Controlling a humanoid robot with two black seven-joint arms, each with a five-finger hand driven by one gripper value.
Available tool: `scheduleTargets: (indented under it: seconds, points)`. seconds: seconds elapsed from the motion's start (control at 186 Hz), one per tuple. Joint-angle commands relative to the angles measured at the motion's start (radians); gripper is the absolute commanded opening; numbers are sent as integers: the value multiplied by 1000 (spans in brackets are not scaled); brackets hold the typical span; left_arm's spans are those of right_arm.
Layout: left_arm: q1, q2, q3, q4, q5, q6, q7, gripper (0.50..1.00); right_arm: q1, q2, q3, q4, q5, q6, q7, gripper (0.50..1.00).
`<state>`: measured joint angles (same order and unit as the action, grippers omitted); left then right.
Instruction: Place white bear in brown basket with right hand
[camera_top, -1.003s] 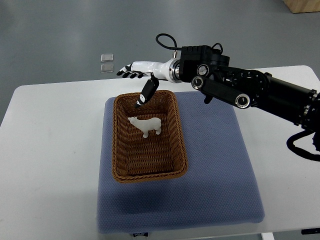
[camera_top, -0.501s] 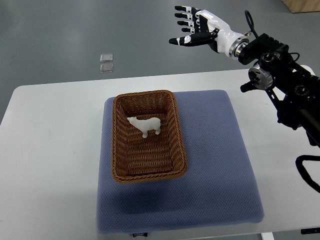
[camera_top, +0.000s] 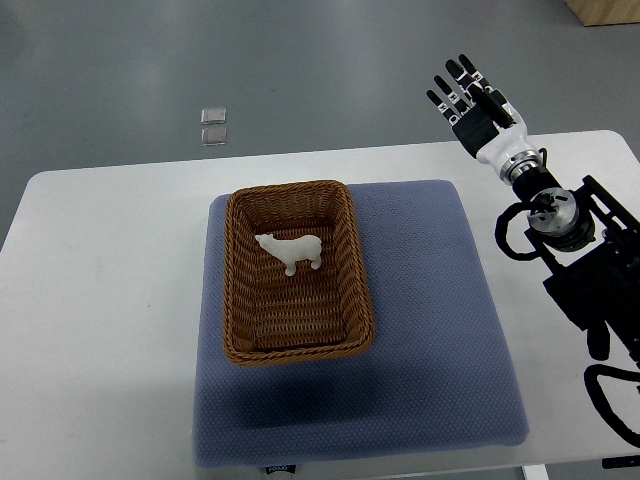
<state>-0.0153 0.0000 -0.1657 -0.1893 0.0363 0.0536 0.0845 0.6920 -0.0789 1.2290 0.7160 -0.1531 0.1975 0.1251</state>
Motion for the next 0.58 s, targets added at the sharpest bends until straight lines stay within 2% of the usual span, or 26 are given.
scheduleTargets:
  seconds: [0.0, 0.313, 0.577]
  points:
    - [0, 0, 0, -1, 0, 0, 0, 1000, -11, 18, 0, -12, 12, -1, 53, 930]
    - [0, 0, 0, 1, -1, 0, 0, 1000, -34, 24, -10, -7, 12, 5, 60, 930]
    - [0, 0, 0, 1, -1, 0, 0, 1000, -42, 24, -13, -7, 12, 39, 62, 930]
